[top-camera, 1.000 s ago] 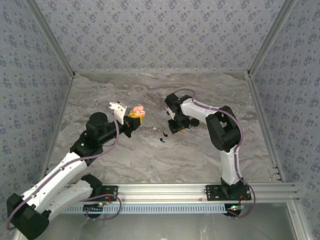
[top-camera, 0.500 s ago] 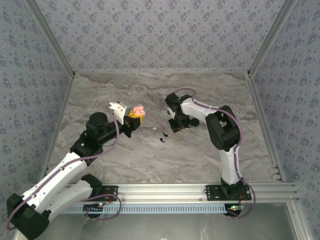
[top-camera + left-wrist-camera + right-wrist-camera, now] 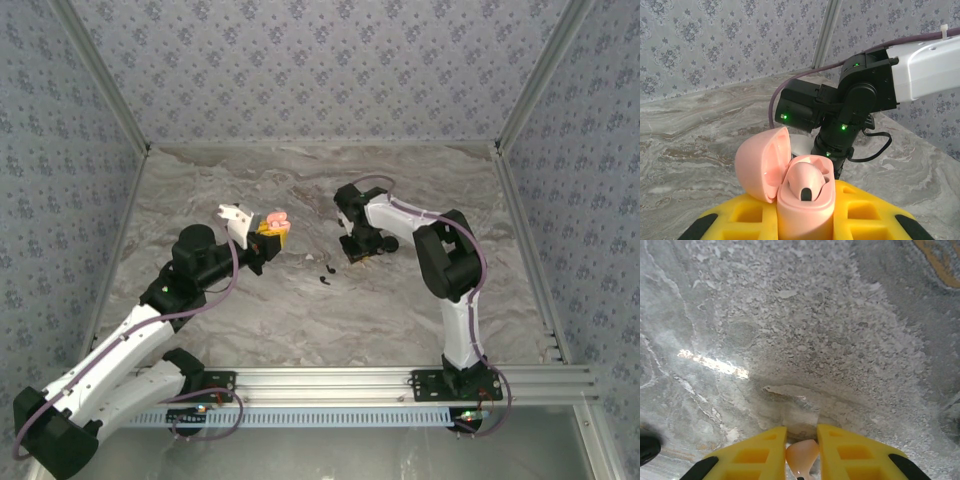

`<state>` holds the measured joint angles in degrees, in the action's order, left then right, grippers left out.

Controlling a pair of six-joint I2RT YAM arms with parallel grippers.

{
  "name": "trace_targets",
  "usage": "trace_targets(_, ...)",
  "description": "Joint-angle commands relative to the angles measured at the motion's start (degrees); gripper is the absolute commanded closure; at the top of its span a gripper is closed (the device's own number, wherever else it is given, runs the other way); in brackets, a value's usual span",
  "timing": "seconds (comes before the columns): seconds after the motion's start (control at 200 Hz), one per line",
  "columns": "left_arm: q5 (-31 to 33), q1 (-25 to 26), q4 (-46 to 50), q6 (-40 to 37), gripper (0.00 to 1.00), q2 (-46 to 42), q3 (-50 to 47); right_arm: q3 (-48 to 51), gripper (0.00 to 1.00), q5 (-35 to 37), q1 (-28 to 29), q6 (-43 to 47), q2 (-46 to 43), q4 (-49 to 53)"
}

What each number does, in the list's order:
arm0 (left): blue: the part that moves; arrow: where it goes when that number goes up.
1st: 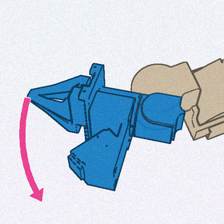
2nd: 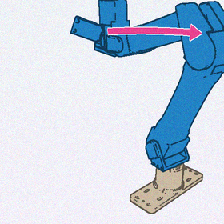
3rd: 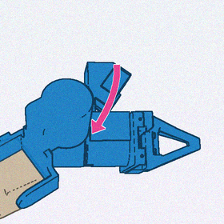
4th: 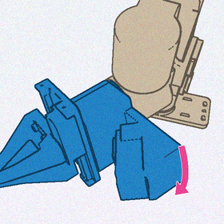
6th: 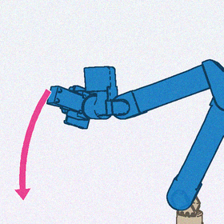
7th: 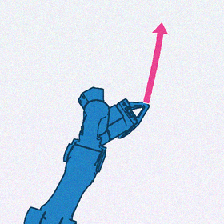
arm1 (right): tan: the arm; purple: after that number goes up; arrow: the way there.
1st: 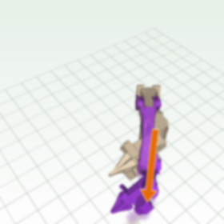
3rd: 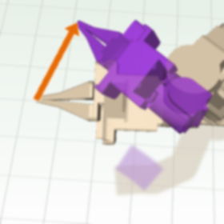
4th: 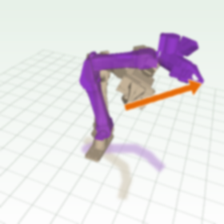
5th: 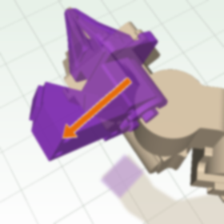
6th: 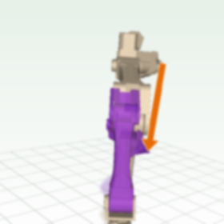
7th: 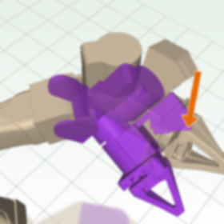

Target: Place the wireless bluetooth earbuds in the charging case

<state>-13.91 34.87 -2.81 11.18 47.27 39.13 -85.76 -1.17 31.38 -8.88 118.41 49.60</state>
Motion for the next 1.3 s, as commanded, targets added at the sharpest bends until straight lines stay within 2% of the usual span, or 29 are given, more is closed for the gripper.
trace_targets(0.0,-0.59,-0.12,-1.73,0.33,0.93,-0.12,0.42,1.44,0.79,-0.45,-1.97,-2.66,-0.41,0.81)
trace_targets(0.215,-1.69,-0.14,-3.6,1.42,0.93,2.51,0.03,4.11,0.78,-5.87,-4.38,-3.89,-2.71,-2.6)
trace_targets(0.595,-2.96,0.73,-15.75,6.98,0.93,10.66,-4.97,10.56,0.78,-17.08,-8.13,-7.92,-7.21,-11.83)
trace_targets(0.919,-2.7,1.04,-26.98,11.57,0.93,17.77,-9.53,13.84,0.79,-22.99,-9.61,-10.48,-11.82,-17.81)
trace_targets(1.294,-2.78,1.77,-35.26,14.63,0.93,26.08,-9.79,14.08,0.79,-27.52,-9.75,-12.19,-19.83,-19.86)
